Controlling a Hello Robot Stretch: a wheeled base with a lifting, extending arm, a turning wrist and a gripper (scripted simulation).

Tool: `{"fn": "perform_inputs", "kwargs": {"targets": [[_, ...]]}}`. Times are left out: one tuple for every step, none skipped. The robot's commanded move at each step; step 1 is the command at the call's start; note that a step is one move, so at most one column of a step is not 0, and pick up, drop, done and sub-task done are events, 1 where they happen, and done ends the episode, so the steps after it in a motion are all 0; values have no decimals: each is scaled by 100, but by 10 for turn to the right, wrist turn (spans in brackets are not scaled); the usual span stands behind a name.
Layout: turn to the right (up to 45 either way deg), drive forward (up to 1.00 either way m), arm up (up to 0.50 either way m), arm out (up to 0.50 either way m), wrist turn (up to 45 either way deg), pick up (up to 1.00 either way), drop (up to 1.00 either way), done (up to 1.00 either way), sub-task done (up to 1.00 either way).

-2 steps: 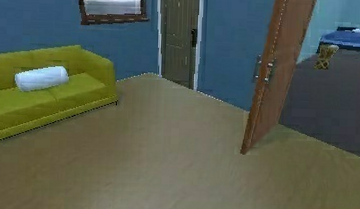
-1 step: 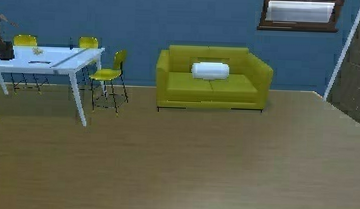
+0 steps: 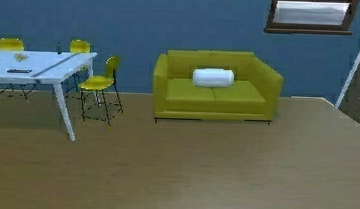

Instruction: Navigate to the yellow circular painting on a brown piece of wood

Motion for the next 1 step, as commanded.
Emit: {"fn": "perform_inputs", "kwargs": {"targets": [[450, 0, 0, 0, 0, 0, 0, 0, 0]]}}
